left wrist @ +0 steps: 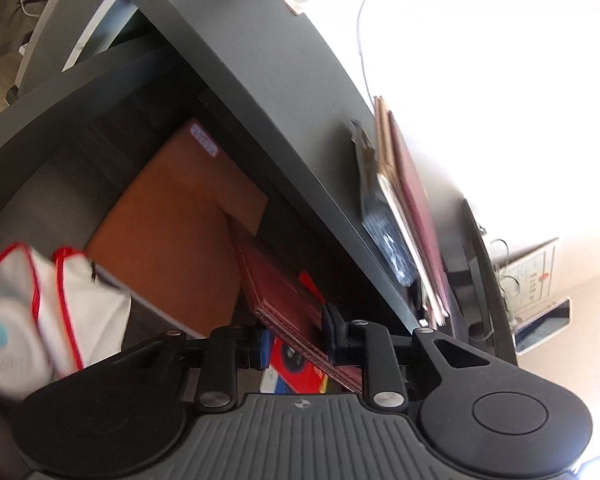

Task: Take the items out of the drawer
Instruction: 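Lift the dark red booklet up out of the drawer, then lay the dark red booklet onto the red booklets on the cabinet top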

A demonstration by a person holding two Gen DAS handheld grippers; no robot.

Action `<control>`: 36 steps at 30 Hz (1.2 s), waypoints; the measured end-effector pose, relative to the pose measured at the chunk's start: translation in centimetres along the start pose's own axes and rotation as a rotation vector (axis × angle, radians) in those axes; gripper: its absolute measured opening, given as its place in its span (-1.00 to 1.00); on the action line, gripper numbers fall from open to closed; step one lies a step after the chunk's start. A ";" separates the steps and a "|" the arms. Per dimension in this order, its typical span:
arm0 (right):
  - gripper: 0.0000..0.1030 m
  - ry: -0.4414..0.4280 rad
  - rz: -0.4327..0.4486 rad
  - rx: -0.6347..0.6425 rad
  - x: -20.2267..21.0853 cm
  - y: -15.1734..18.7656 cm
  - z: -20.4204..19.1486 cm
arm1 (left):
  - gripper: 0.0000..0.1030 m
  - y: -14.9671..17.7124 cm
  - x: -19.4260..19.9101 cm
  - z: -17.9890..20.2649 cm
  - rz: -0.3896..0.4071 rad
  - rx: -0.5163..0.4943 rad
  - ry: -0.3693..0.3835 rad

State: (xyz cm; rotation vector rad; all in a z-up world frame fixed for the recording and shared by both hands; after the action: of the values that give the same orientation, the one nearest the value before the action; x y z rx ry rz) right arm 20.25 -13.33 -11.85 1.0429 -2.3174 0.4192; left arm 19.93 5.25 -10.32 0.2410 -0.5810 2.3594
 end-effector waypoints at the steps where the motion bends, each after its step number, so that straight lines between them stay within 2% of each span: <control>1: -0.66 0.008 0.011 0.023 1.3 0.2 -0.4 | -0.55 -0.5 1.2 0.5 0.000 -0.004 0.005; 4: -0.64 0.021 0.030 0.087 6.6 1.3 -0.8 | -0.55 1.2 4.1 2.5 0.002 -0.031 0.006; 6: -0.63 0.015 0.038 0.121 7.7 2.0 -0.6 | -0.55 2.0 7.6 3.5 -0.001 -0.040 0.008; 9: -0.62 -0.002 0.044 0.145 10.5 4.1 -0.7 | -0.55 3.1 8.7 4.7 -0.006 -0.063 0.017; 12: -0.61 -0.023 0.053 0.154 11.7 4.5 -0.1 | -0.55 4.2 9.8 6.2 -0.005 -0.086 0.035; 19: -0.61 -0.053 0.101 0.156 17.4 5.8 0.7 | -0.55 7.2 11.0 9.7 -0.051 -0.111 0.078; 22: -0.60 -0.046 0.127 0.141 19.9 6.5 1.5 | -0.55 8.4 10.4 11.4 -0.085 -0.129 0.118; 27: -0.58 -0.046 0.224 0.142 24.2 7.9 2.2 | -0.55 9.0 9.2 14.6 -0.108 -0.170 0.203; 32: -0.56 -0.070 0.332 0.189 26.9 7.8 1.2 | -0.55 7.4 9.4 17.2 -0.035 -0.218 0.258; 36: -0.54 -0.110 0.357 0.266 26.5 6.0 -1.2 | -0.55 4.8 9.3 17.5 0.058 -0.220 0.252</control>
State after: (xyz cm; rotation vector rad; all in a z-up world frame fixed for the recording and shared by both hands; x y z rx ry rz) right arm 1.82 -24.34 4.77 0.7808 -2.6056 0.8473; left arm 10.05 -0.71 6.52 -0.1715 -0.7236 2.3102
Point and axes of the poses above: each gripper's, at about its wrist camera, not at the fingertips, and x roughly against the way its jaws point, z to its right, y to its underside, the point moved 6 cm from there along -x, roughly the way its jaws point, and after that the axes turned 10 degrees about y, right-handed, at the moved point
